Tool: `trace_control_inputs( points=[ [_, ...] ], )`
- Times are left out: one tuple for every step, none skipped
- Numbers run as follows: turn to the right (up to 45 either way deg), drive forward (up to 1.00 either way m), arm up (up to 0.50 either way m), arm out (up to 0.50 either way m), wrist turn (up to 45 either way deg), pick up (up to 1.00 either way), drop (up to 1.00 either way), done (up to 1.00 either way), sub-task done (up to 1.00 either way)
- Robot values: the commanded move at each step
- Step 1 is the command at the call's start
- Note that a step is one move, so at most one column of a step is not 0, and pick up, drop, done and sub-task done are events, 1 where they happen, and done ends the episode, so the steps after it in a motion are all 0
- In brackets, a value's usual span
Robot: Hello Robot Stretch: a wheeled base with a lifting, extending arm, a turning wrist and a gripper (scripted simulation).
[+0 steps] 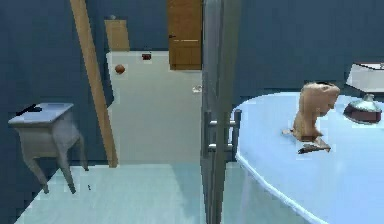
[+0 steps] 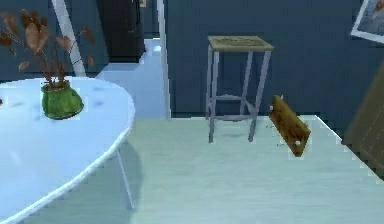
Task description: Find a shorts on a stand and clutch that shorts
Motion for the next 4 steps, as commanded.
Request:
trace_control_inputs(
  points=[
    [-3.0,0.0,0.0,0.0,0.0,0.0,0.0,0.0,0.0],
    [0.0,0.45,0.0,0.0,0.0,0.0,0.0,0.0,0.0],
    [-21.0,0.0,0.0,0.0,0.0,0.0,0.0,0.0,0.0],
    [0.0,0.65,0.0,0.0,0.0,0.0,0.0,0.0,0.0]
  ],
)
